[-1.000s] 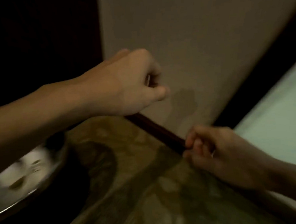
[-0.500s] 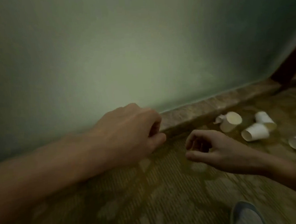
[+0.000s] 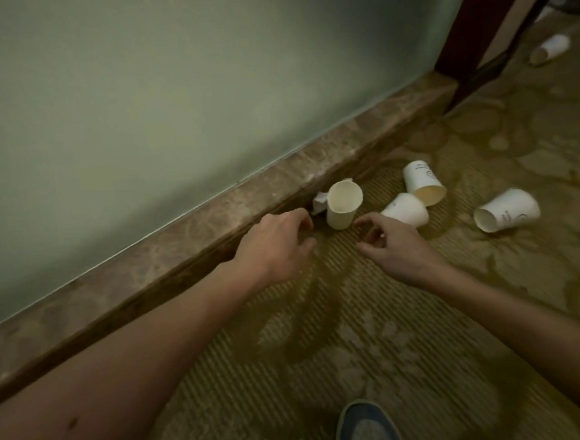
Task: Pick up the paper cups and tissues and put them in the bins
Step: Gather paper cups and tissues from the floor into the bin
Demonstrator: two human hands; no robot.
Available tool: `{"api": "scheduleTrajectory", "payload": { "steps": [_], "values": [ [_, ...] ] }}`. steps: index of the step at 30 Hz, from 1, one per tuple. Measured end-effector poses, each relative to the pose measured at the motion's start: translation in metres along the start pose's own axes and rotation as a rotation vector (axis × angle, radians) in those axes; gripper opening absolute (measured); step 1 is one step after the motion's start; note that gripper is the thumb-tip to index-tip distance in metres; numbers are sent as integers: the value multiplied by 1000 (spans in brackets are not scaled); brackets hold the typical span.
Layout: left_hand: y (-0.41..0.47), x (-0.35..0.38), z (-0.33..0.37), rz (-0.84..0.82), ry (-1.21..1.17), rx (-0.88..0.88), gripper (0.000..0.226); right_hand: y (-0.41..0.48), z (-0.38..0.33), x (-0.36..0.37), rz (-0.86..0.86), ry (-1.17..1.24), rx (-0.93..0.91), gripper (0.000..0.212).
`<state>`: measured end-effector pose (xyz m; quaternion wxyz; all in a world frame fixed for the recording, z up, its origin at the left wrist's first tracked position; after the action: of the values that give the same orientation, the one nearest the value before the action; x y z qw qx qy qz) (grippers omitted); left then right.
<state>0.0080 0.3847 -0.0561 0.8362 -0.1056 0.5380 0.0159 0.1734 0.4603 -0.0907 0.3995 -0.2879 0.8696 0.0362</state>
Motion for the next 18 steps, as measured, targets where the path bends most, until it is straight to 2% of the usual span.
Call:
{"api": "scheduleTrajectory", "payload": {
  "steps": [6, 9, 13, 18],
  "values": [
    [75, 44, 29, -31, -4, 7, 45, 48, 35, -6, 25, -26, -60, 48],
    [99, 62, 34, -37, 43, -12, 48, 54, 57, -18, 121, -69, -58, 48],
    [111, 74, 36, 4, 34, -30, 38, 51, 93, -38, 309, -272, 42, 59],
    [123, 71, 37, 95, 23, -31, 26, 53, 126, -38, 273, -236, 141, 70]
  ]
}}
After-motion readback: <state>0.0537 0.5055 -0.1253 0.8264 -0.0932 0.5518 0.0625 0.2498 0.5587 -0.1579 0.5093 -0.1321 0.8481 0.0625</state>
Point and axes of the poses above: each hand's wrist, its own y-axis towards the middle knuckle, its own x-axis out of the palm, z = x × y, the point moved 8 cm from there along y, towards the middle knuckle, and after that the axes turned 3 degrees about y, right-handed, at the moved point
